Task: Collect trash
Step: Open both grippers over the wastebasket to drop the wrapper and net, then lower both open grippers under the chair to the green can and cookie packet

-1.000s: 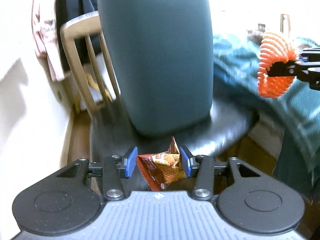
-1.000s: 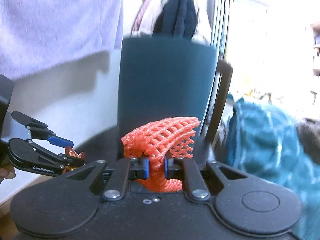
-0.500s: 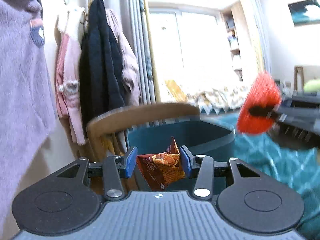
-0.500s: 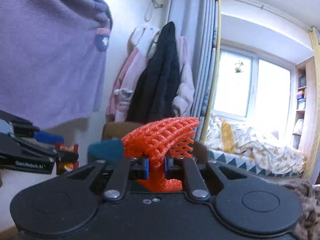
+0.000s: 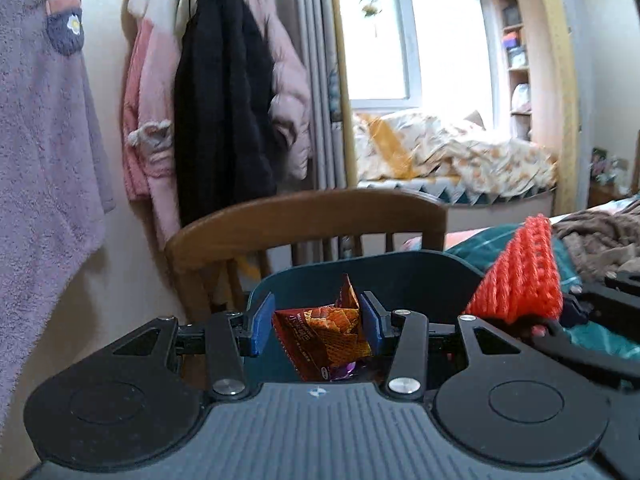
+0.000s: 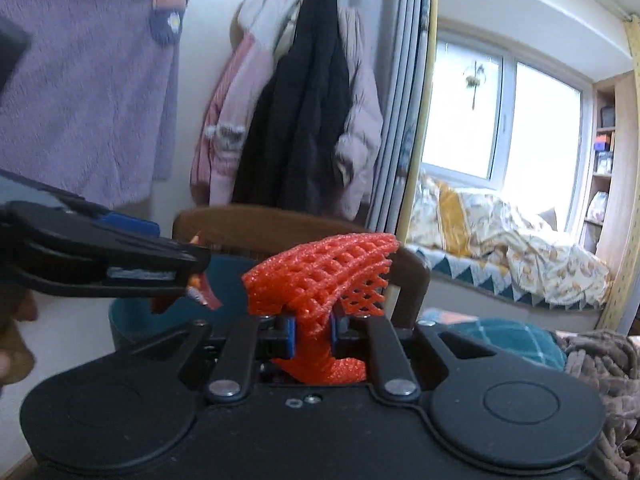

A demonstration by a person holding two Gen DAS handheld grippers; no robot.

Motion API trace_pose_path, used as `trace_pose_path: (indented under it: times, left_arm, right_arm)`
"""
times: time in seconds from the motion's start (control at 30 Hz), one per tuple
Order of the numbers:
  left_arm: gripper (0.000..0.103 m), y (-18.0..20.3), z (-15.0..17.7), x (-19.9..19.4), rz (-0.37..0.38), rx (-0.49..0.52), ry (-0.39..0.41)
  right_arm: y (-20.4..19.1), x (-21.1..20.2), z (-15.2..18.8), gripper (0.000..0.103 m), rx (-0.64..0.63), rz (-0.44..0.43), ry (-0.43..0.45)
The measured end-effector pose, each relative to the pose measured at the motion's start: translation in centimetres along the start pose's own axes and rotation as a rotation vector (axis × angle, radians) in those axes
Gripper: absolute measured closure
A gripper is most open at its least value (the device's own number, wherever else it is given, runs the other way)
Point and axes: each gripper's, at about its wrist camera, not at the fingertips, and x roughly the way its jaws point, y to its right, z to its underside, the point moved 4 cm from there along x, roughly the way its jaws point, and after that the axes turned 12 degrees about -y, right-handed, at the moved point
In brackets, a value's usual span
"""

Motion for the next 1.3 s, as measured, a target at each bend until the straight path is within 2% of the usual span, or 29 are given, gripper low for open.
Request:
trace_pose_path:
  times: [0.23, 0.3, 0.4, 0.47, 0.53, 0.73, 0.8, 0.87, 0.9, 1.03, 1.13, 1.17, 1.3]
  left_arm:
    - [0.057, 1.3, 0.2, 2.1, -0.018, 0.023, -0.077]
    - [0.057, 1.5, 0.4, 2.8, -0.043, 0.031, -0.104]
    - [0.057, 1.6, 0.9, 3.6, -0.051, 0.042, -0.134]
    - [0.057, 1.5, 1.1, 3.9, -0.052, 0.039, -0.146]
    - [0.057, 1.5, 1.2, 4.2, -0.044, 0.034, -0.156]
    - [0.055, 1.7, 1.8, 4.7, -0.059, 0.044, -0.165]
    - [0.049, 1.6, 2.0, 4.7, -0.057, 0.036, -0.162]
    - [0.025, 1.5, 2.2, 4.4, -0.063, 0.021, -0.143]
    - [0.022, 1.4, 2.2, 4.3, -0.065, 0.015, -0.13]
    - [0.02, 1.2, 2.4, 3.8, -0.027, 0.008, -0.11]
    - [0.013, 1.2, 2.9, 2.6, 0.012, -0.003, -0.072]
    - [0.009, 1.2, 3.1, 2.0, 0.029, -0.004, -0.056]
    - [0.005, 1.2, 4.6, -0.6, 0.091, 0.025, 0.011]
  right_arm:
    - [-1.0, 2.0, 0.8, 0.083, -0.019, -0.034, -0.069]
    - [-1.4, 2.4, 1.2, 0.082, -0.037, -0.051, -0.101]
    - [-1.6, 2.3, 1.9, 0.081, -0.062, -0.034, -0.101]
    - [-1.3, 2.2, 1.8, 0.078, -0.042, -0.066, -0.108]
    - [-1.3, 2.1, 1.7, 0.059, -0.052, -0.071, -0.117]
    - [-0.8, 0.4, 2.0, 0.031, -0.052, -0.037, -0.061]
    - [-0.5, -0.1, 2.1, 0.026, -0.041, -0.031, -0.045]
    - [-0.3, -0.8, 2.3, 0.02, -0.032, -0.027, -0.023]
    - [-0.1, -1.1, 2.5, 0.018, -0.026, -0.024, -0.017]
    - [0.8, -1.9, 2.9, 0.006, 0.017, -0.043, 0.005]
    - [1.5, -3.1, 3.4, 0.0, 0.063, -0.075, 0.036]
    - [1.6, -3.7, 3.7, 0.0, 0.071, -0.09, 0.049]
    - [1.4, -6.2, 6.0, 0.0, 0.058, -0.157, 0.086]
